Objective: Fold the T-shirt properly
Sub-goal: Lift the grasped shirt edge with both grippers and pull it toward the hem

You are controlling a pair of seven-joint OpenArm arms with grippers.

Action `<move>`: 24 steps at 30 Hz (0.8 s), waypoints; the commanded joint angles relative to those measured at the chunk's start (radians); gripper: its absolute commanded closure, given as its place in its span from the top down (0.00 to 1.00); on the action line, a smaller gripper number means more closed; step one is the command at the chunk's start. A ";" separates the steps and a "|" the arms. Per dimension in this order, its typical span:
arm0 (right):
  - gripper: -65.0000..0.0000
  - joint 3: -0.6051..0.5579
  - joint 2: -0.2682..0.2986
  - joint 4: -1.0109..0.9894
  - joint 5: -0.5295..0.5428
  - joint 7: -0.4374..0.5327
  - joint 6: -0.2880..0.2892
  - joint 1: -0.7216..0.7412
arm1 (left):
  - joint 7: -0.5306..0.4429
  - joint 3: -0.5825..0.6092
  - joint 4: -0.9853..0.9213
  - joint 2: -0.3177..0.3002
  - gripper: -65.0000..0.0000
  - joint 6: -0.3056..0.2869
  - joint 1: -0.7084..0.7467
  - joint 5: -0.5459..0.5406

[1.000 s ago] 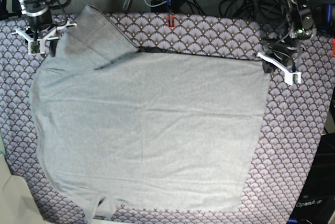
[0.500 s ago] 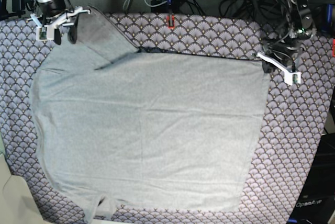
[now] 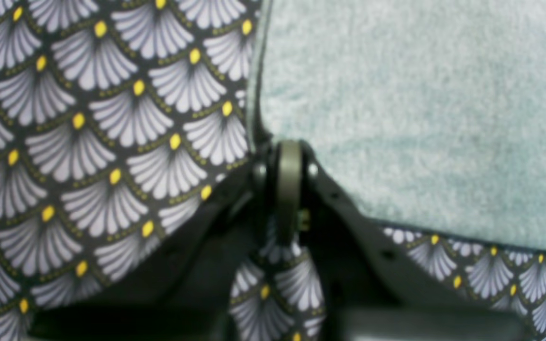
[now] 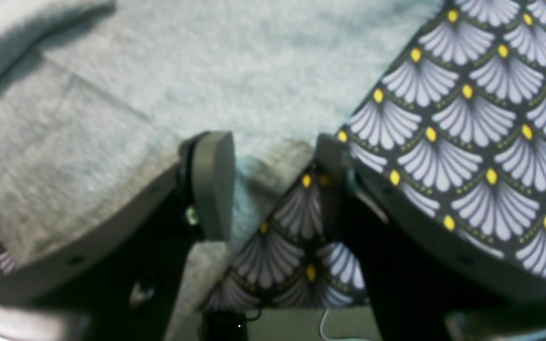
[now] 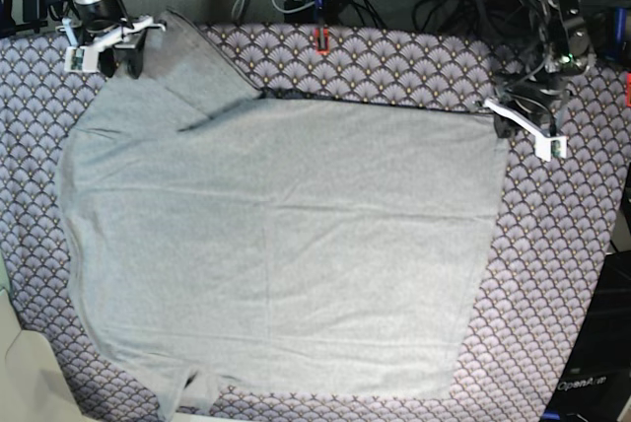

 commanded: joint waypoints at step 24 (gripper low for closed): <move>0.00 0.001 0.030 0.056 0.009 0.013 0.006 0.032 | 0.036 0.002 0.045 0.002 0.00 -0.010 0.008 0.000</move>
